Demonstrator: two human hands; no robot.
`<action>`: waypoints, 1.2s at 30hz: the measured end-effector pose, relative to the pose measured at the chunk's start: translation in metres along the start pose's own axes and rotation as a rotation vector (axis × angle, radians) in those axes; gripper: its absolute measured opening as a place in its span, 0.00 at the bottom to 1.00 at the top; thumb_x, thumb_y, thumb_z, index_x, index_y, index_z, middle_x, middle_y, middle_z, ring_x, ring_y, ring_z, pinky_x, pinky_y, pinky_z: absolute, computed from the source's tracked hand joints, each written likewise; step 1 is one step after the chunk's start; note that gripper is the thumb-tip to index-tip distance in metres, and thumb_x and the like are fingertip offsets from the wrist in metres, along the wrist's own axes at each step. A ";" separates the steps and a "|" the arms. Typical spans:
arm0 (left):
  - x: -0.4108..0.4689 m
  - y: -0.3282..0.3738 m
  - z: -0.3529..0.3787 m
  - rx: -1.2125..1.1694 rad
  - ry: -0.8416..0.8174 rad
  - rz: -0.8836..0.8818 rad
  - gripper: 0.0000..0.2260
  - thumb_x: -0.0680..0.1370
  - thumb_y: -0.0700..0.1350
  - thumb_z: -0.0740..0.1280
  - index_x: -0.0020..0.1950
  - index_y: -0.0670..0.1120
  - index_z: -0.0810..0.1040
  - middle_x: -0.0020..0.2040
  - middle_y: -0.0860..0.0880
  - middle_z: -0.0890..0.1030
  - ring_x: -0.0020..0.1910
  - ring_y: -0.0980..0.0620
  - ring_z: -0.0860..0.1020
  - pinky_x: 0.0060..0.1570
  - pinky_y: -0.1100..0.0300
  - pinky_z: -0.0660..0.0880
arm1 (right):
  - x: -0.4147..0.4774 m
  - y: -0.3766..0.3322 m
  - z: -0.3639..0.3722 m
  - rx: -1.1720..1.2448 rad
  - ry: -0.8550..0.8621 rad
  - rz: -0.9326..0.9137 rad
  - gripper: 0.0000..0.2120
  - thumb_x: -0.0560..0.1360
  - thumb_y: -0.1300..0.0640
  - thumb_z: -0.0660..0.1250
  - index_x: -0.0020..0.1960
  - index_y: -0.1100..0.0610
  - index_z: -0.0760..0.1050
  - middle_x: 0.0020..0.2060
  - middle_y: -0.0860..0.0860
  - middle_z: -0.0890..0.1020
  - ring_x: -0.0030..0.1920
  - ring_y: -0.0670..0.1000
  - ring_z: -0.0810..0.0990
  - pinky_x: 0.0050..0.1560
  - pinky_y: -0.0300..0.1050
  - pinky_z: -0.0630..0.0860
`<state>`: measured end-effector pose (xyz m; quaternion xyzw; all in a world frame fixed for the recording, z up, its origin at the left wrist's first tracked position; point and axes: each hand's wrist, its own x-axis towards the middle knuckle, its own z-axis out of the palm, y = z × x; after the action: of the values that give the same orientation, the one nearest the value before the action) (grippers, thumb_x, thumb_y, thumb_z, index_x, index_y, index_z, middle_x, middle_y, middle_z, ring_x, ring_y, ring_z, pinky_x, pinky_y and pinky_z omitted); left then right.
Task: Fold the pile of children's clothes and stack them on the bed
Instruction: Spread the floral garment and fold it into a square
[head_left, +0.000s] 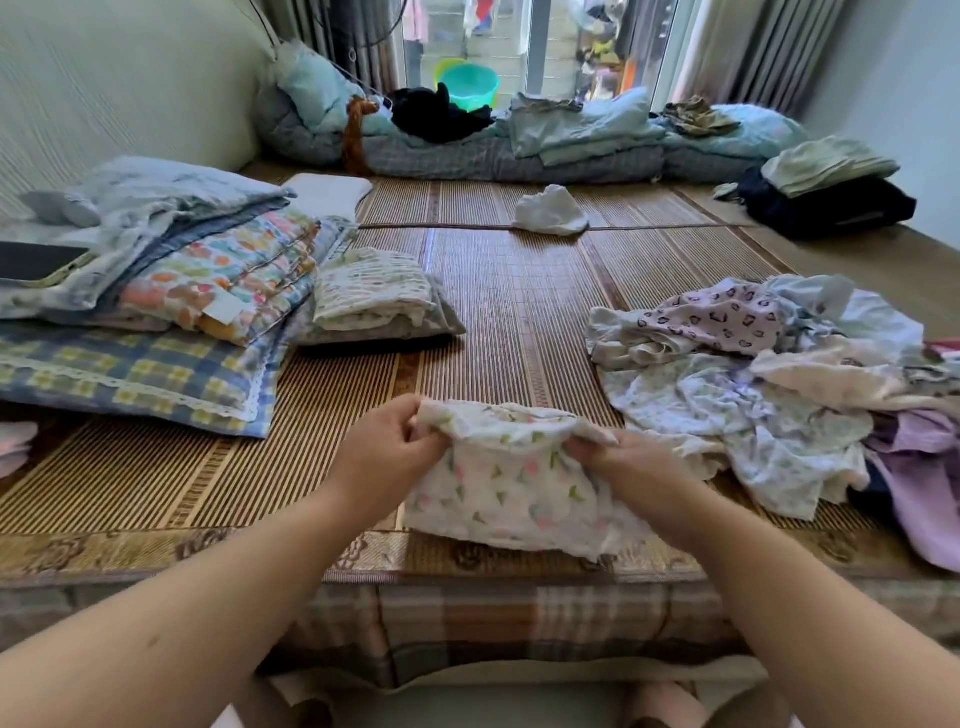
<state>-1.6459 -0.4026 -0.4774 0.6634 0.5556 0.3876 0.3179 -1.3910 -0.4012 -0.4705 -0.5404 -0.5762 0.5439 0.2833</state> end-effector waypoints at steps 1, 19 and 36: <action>0.017 -0.001 0.004 0.003 0.030 -0.064 0.10 0.75 0.56 0.69 0.51 0.51 0.80 0.43 0.52 0.83 0.40 0.53 0.82 0.36 0.53 0.80 | 0.013 -0.006 -0.004 0.025 0.055 0.029 0.21 0.77 0.50 0.66 0.53 0.69 0.77 0.47 0.65 0.83 0.48 0.67 0.82 0.55 0.61 0.78; 0.033 -0.032 0.045 -0.001 -0.283 -0.391 0.45 0.76 0.45 0.70 0.75 0.56 0.35 0.68 0.39 0.71 0.47 0.54 0.79 0.47 0.66 0.77 | 0.074 0.033 0.013 -0.360 0.249 0.255 0.16 0.72 0.53 0.71 0.57 0.53 0.71 0.45 0.47 0.78 0.41 0.44 0.77 0.36 0.40 0.71; 0.174 -0.030 -0.084 -0.474 0.056 -0.113 0.28 0.74 0.28 0.65 0.66 0.57 0.72 0.59 0.56 0.78 0.53 0.55 0.82 0.51 0.57 0.80 | 0.217 -0.117 0.008 0.387 0.057 -0.257 0.25 0.71 0.68 0.71 0.64 0.51 0.72 0.55 0.60 0.80 0.50 0.60 0.84 0.44 0.54 0.82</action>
<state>-1.7196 -0.2267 -0.4335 0.5271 0.4939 0.5068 0.4705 -1.4909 -0.1808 -0.4199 -0.4136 -0.5170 0.5881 0.4646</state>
